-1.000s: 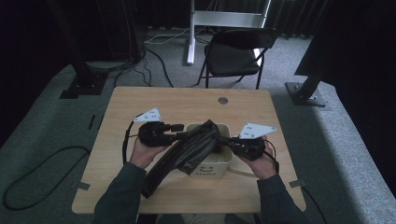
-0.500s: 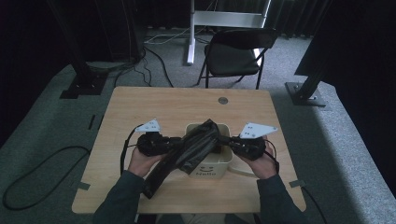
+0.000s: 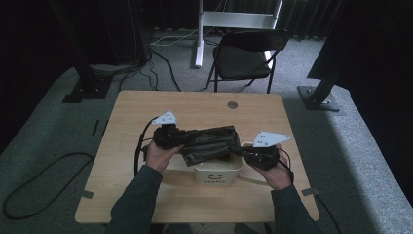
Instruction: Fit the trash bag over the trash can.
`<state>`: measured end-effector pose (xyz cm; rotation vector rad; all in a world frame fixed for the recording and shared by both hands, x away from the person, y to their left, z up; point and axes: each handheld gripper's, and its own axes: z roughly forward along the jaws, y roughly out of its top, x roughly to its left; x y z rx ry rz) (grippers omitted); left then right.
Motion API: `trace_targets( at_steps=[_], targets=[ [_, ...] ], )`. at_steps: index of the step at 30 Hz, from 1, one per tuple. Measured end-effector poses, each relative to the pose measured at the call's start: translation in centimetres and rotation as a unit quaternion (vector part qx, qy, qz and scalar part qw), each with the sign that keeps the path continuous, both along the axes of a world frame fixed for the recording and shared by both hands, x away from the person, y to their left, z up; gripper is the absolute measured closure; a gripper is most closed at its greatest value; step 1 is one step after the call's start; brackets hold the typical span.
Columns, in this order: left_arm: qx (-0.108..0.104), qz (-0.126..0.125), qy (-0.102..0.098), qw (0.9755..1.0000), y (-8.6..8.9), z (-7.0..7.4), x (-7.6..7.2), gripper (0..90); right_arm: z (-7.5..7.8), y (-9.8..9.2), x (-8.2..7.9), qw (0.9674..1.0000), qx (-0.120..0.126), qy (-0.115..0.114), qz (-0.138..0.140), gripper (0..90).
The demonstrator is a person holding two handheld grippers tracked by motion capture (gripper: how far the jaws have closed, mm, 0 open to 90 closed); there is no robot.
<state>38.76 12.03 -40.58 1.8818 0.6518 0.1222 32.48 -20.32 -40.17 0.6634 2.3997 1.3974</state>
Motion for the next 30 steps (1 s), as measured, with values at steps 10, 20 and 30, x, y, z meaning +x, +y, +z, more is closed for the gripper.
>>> trace_targets(
  at_steps=[10, 20, 30],
  targets=[
    [0.018, -0.003, -0.006, 0.9998, -0.7, 0.0, 0.2, 89.9, 1.1, -1.5, -0.3, 0.9987, 0.049, -0.008, 0.004, 59.1],
    [0.020, -0.003, -0.007, 0.9998, -0.9, 0.0, 0.3, 89.9, 2.6, -1.2, 0.8, 0.9983, 0.048, -0.026, -0.022, 63.5],
    [0.019, -0.006, -0.010, 0.9998, -1.4, 0.4, 0.4, 89.6, -0.6, -0.7, 3.4, 0.9975, 0.034, 0.022, -0.058, 68.9]
  ],
)
